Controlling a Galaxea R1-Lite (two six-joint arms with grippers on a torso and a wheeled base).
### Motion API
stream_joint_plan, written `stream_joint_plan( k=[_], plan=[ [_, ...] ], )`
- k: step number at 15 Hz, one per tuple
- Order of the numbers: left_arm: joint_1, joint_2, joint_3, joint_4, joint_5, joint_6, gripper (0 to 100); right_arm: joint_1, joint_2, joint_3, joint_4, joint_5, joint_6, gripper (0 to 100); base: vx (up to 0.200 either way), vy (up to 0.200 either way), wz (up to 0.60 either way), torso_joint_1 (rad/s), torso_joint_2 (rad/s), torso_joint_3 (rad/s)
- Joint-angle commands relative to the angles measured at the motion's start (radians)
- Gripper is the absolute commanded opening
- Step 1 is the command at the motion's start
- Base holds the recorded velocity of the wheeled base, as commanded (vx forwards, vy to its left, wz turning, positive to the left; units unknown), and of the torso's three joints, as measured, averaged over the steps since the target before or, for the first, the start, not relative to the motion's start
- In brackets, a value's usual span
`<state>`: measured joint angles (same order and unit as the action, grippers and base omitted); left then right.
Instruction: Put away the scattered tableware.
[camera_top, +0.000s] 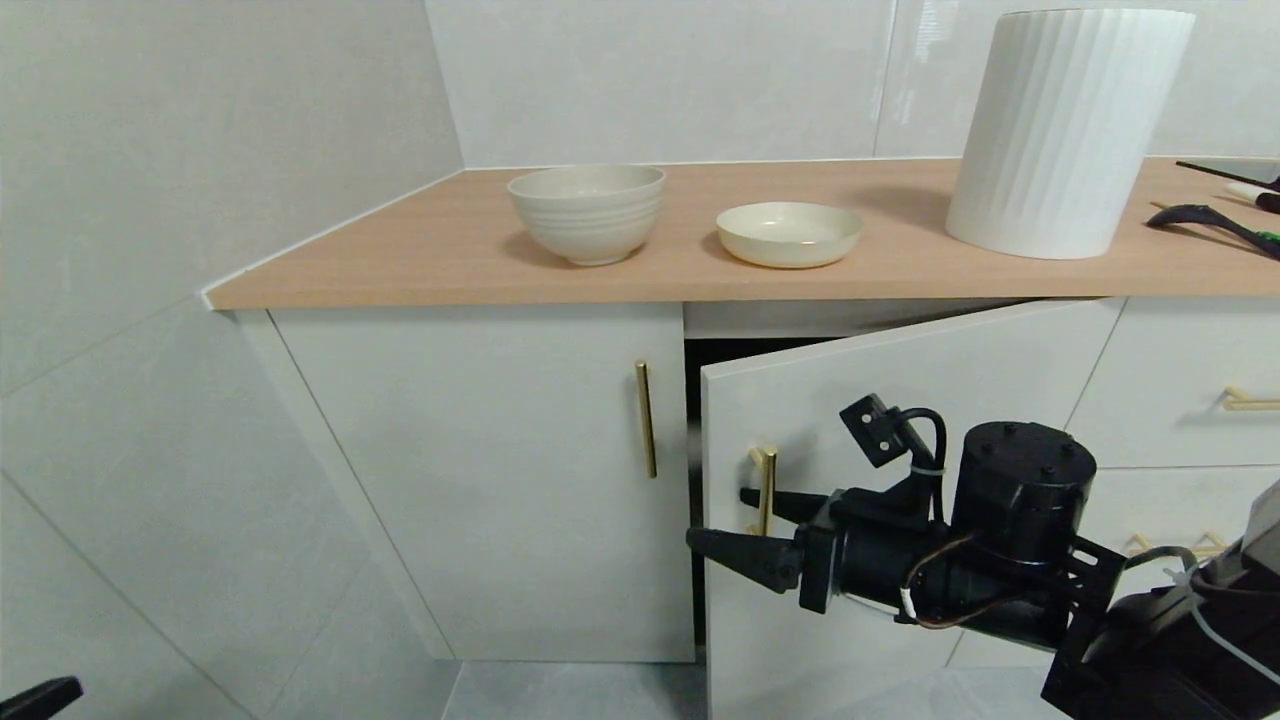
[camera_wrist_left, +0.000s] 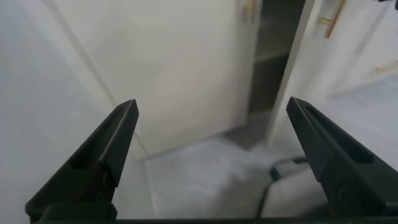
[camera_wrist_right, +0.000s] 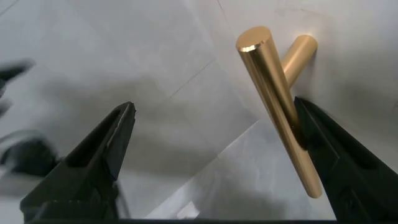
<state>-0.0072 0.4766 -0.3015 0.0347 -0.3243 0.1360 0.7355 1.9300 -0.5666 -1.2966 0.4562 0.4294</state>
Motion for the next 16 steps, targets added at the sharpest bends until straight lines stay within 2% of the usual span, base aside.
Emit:
stream_joint_plan(
  k=[1,3,4,5,6,7,8,9,11,13,14,16],
  plan=[
    [-0.094,0.407,-0.143,-0.093,-0.032,-0.021,100,0.025,-0.02,0.027,-0.013,0.015,0.0,100,0.0,0.0,0.0,0.0,0.0,0.0],
    [-0.204,0.55,-0.203,-0.133,-0.029,-0.047,100,0.025,-0.022,0.033,-0.016,0.015,-0.001,100,0.0,0.0,0.0,0.0,0.0,0.0],
    [-0.217,0.565,-0.209,-0.137,-0.03,-0.05,100,0.025,-0.022,0.033,-0.016,0.015,-0.001,100,0.0,0.0,0.0,0.0,0.0,0.0],
    [-0.318,0.692,-0.243,-0.19,-0.03,-0.058,100,0.025,-0.02,0.033,-0.016,0.015,-0.001,100,0.0,0.0,0.0,0.0,0.0,0.0],
    [-0.367,0.778,-0.252,-0.243,-0.029,-0.062,100,0.027,-0.014,0.033,-0.016,0.015,-0.001,100,0.0,0.0,0.0,0.0,0.0,0.0],
    [-0.401,0.843,-0.255,-0.306,-0.027,-0.064,100,0.027,-0.008,0.033,-0.016,0.015,-0.001,100,0.0,0.0,0.0,0.0,0.0,0.0],
    [-0.401,0.843,-0.255,-0.306,-0.027,-0.064,100,0.027,-0.008,0.033,-0.016,0.015,-0.001,100,0.0,0.0,0.0,0.0,0.0,0.0],
    [-0.447,0.958,-0.257,-0.443,-0.024,-0.075,100,0.028,0.001,0.033,-0.016,0.015,-0.003,100,0.0,0.0,0.0,0.0,0.0,0.0],
    [-0.488,0.984,-0.275,-0.458,-0.024,-0.122,100,0.035,0.0,0.033,-0.016,0.015,-0.003,100,0.0,0.0,0.0,0.0,0.0,0.0],
    [-0.519,1.022,-0.297,-0.461,-0.024,-0.128,100,0.038,0.0,0.033,-0.016,0.015,-0.003,100,0.0,0.0,0.0,0.0,0.0,0.0],
    [-0.522,1.05,-0.318,-0.461,-0.025,-0.128,0,0.041,0.001,0.033,-0.016,0.015,-0.004,100,0.0,0.0,0.0,0.0,0.0,0.0],
    [-0.53,1.105,-0.369,-0.463,-0.024,-0.127,0,0.045,0.001,0.034,-0.016,0.015,-0.004,100,0.0,0.0,0.0,0.0,0.0,0.0]
  ],
)
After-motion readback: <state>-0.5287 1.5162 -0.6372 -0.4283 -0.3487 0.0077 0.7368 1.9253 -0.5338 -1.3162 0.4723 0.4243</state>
